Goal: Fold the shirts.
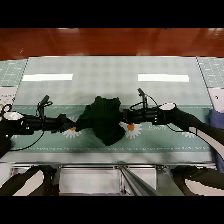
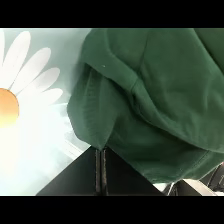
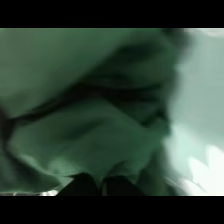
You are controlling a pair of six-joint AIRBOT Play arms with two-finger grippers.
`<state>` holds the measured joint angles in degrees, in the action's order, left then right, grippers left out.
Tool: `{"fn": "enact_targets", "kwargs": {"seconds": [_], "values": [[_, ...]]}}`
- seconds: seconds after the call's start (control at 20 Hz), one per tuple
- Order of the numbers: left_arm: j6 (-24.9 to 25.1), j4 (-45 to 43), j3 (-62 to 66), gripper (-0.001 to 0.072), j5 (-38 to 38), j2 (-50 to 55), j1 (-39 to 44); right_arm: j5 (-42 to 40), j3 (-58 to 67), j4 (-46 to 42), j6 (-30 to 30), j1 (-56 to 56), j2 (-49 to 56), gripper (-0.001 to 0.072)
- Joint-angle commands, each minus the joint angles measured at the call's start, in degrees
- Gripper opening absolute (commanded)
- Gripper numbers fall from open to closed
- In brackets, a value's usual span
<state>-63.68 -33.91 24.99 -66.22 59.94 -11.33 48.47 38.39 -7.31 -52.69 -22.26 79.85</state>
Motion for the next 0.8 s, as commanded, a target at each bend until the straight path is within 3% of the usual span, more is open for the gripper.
{"fn": "enact_targets", "kwargs": {"seconds": [0.0,0.3,0.75], "values": [[1.0,0.0,2.1,0.0020,-1.0,0.0,-1.7,6.8,4.6,-4.2,-0.3,1.1,0.7,0.0021],[-1.0,0.0,17.6,0.0020,-4.8,0.0,-3.8,15.3,23.5,-27.3,-16.0,11.2,-5.4,0.0020],[-9.1,4.1,57.7,0.0019,-7.6,-1.3,-3.9,31.5,61.6,-47.6,-26.8,16.1,-14.4,0.0021]]}}
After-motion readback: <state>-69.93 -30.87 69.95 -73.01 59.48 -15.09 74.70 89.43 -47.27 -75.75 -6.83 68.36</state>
